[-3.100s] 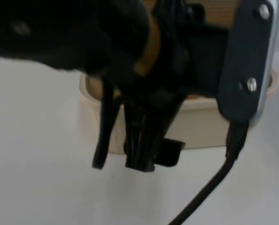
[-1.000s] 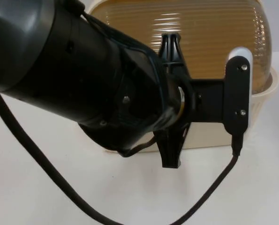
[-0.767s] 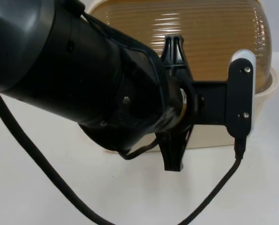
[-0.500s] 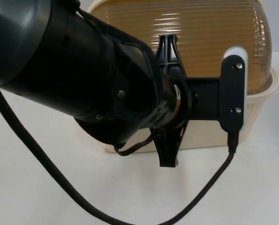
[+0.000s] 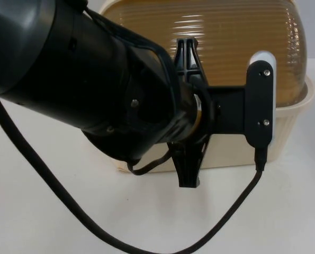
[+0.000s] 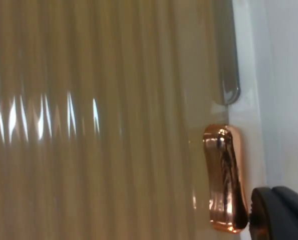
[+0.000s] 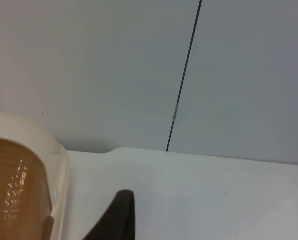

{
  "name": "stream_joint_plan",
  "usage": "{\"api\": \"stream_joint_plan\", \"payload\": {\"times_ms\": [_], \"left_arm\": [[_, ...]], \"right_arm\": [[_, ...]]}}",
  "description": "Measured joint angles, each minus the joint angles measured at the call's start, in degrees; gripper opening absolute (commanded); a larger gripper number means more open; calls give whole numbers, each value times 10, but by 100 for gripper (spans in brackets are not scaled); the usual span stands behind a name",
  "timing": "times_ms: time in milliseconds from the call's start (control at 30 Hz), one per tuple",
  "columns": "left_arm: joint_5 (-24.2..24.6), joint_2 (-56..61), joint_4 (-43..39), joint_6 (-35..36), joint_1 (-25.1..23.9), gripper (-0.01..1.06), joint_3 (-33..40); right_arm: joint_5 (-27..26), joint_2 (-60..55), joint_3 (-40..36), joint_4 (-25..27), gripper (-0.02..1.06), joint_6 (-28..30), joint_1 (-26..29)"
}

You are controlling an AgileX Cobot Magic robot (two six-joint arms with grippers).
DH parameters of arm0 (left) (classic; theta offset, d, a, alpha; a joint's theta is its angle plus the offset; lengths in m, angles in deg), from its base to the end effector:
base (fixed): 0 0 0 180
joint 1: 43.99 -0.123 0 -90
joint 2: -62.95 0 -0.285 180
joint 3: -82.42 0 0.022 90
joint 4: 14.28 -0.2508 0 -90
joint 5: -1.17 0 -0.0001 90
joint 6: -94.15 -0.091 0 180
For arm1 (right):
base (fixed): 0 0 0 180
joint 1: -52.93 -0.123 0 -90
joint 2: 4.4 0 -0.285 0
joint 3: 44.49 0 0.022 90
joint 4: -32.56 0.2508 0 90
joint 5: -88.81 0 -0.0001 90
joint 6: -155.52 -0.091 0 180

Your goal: Open the box lid with the left hand, place the block into the box with the right hand, then close the box lid with the left hand.

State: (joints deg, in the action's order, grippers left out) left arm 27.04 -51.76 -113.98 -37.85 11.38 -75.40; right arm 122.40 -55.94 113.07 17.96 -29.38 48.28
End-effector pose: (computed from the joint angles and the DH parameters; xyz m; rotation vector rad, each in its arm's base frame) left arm 0.2411 -0.2800 0.1587 1.6945 1.5073 0.4871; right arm 0.1446 -0.0010 0.4105 -0.0979 1.8601 -0.1628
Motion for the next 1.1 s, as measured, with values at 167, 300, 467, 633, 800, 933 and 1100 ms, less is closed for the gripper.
{"api": "stream_joint_plan", "payload": {"times_ms": [167,300,467,633,800,933,1100], "left_arm": [[0,0,0,0,0,0,0],[0,0,0,0,0,0,0],[0,0,0,0,0,0,0],[7,0,0,0,0,0,0],[16,0,0,0,0,0,0],[16,0,0,0,0,0,0],[20,-1,1,0,0,0,-13]], "right_arm": [[0,0,0,0,105,0,0],[0,0,0,0,105,0,0],[0,0,0,0,105,0,0],[0,0,0,0,105,0,0],[0,0,0,0,105,-2,0],[0,0,0,0,105,-4,0],[0,0,0,0,105,-4,0]]}}
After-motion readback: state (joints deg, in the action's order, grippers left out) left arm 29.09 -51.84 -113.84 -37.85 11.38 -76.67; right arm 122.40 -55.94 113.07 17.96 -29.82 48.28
